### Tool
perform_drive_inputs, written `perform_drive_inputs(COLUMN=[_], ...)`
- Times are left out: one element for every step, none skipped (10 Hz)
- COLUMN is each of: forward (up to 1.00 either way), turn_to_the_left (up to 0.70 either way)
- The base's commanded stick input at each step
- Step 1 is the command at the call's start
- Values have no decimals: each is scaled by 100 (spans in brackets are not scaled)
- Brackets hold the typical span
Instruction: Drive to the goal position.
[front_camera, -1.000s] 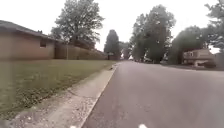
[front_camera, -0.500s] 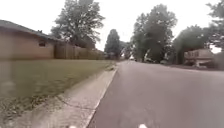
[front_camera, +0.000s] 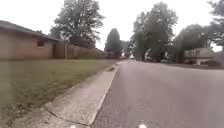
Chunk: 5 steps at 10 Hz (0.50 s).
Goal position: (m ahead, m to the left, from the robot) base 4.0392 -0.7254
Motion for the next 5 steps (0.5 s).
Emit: perform_drive_inputs(forward=[70,70,70,70,70], turn_to_the_left=[-35,-35,-35,-20,0])
